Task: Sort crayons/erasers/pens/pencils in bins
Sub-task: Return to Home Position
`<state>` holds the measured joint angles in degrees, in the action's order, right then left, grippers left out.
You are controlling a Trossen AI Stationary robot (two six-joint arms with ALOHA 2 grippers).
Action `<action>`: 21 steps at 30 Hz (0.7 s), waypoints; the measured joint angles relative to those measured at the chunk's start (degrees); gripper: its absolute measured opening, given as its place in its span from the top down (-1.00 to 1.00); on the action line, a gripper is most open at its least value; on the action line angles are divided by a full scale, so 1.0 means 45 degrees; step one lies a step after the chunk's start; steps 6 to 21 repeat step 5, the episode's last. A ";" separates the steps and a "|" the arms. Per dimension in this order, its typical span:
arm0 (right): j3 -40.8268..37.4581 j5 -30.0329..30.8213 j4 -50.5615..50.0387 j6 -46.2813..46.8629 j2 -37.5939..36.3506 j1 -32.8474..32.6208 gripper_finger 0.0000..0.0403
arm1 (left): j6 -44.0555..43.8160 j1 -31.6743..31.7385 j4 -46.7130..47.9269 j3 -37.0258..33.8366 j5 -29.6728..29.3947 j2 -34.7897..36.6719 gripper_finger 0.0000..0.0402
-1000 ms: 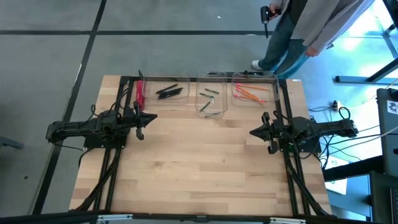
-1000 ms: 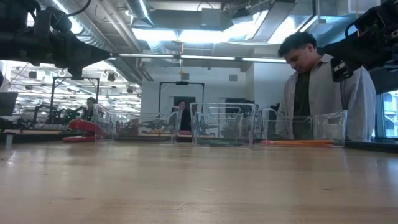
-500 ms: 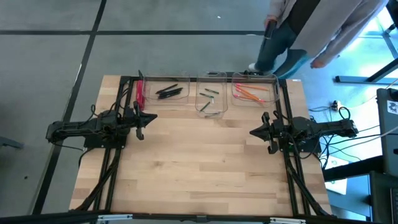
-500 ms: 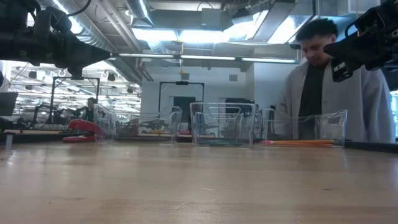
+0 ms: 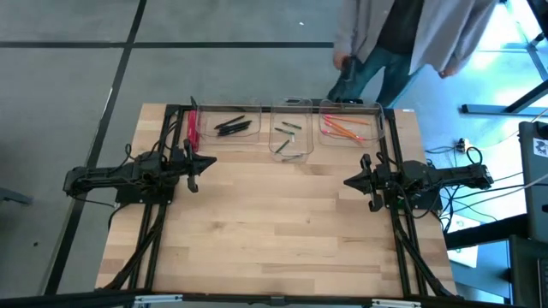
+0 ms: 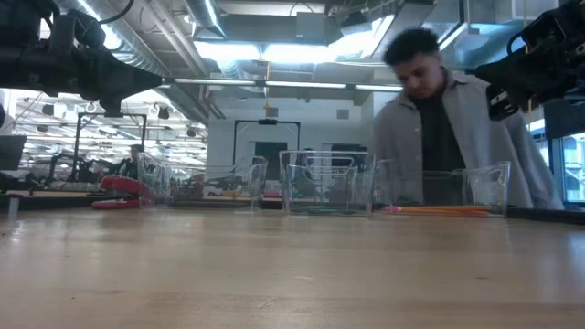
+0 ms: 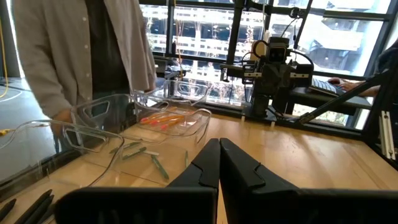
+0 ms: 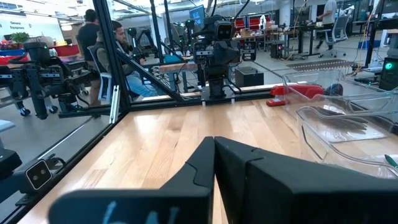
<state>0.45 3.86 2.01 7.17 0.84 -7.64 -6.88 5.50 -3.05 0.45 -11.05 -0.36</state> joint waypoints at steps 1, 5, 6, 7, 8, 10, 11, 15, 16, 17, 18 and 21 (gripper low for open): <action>0.0000 0.0000 0.0002 -0.0011 0.0000 0.0001 0.94 | 0.0000 0.0000 0.0000 0.0000 -0.0004 0.0000 1.00; 0.0000 0.0000 0.0003 -0.0004 0.0001 0.0004 0.94 | 0.0000 0.0000 0.0000 0.0000 0.0000 0.0000 1.00; 0.0000 0.0000 0.0003 -0.0004 0.0001 0.0004 0.94 | 0.0000 0.0000 0.0000 0.0000 0.0000 0.0000 1.00; 0.0000 0.0000 0.0003 -0.0004 0.0001 0.0004 0.94 | 0.0000 0.0000 0.0000 0.0000 0.0000 0.0000 1.00; 0.0000 0.0000 0.0003 -0.0004 0.0001 0.0004 0.94 | 0.0000 0.0000 0.0000 0.0000 0.0000 0.0000 1.00; 0.0000 0.0000 0.0003 -0.0004 0.0001 0.0004 0.94 | 0.0000 0.0000 0.0000 0.0000 0.0000 0.0000 1.00; 0.0000 0.0000 0.0003 -0.0004 0.0001 0.0004 0.94 | 0.0000 0.0000 0.0000 0.0000 0.0000 0.0000 1.00; 0.0000 0.0000 0.0003 -0.0004 0.0001 0.0004 0.94 | 0.0000 0.0000 0.0000 0.0000 0.0000 0.0000 1.00; 0.0000 0.0000 0.0003 -0.0004 0.0001 0.0004 0.94 | 0.0000 0.0000 0.0000 0.0000 0.0000 0.0000 1.00; 0.0000 0.0000 0.0003 -0.0004 0.0001 0.0004 0.94 | 0.0000 0.0000 0.0000 0.0000 0.0000 0.0000 1.00; 0.0000 0.0000 0.0003 -0.0004 0.0001 0.0004 0.94 | 0.0000 0.0000 0.0000 0.0000 0.0000 0.0000 1.00; 0.0000 0.0000 0.0003 -0.0004 0.0001 0.0004 0.94 | 0.0000 0.0000 0.0000 0.0000 0.0000 0.0000 1.00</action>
